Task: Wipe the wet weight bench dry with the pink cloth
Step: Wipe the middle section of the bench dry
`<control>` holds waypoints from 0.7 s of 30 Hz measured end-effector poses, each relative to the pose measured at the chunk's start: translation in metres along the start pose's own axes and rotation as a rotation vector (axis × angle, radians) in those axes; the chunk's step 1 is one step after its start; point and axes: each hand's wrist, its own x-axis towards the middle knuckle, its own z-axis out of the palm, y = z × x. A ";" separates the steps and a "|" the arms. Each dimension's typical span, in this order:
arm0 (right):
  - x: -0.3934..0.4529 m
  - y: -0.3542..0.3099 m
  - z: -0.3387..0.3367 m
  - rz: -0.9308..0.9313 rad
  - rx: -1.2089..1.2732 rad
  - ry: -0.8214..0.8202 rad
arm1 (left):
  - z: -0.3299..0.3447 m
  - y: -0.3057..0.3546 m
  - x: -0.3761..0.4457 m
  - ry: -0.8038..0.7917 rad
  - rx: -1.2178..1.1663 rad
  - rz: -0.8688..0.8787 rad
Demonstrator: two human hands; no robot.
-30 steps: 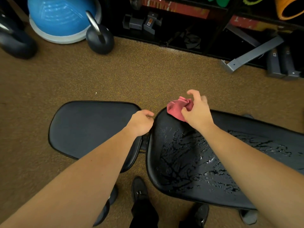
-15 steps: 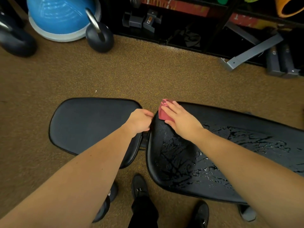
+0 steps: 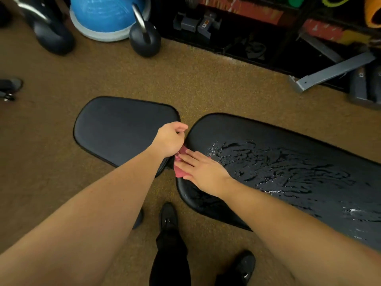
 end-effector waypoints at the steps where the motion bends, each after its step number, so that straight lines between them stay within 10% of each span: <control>1: -0.003 0.001 0.000 -0.026 0.014 -0.004 | 0.004 0.001 -0.005 -0.020 0.044 0.015; 21: -0.109 -0.035 -0.008 -0.362 -0.057 -0.221 | 0.038 0.003 -0.057 -0.054 0.252 -0.066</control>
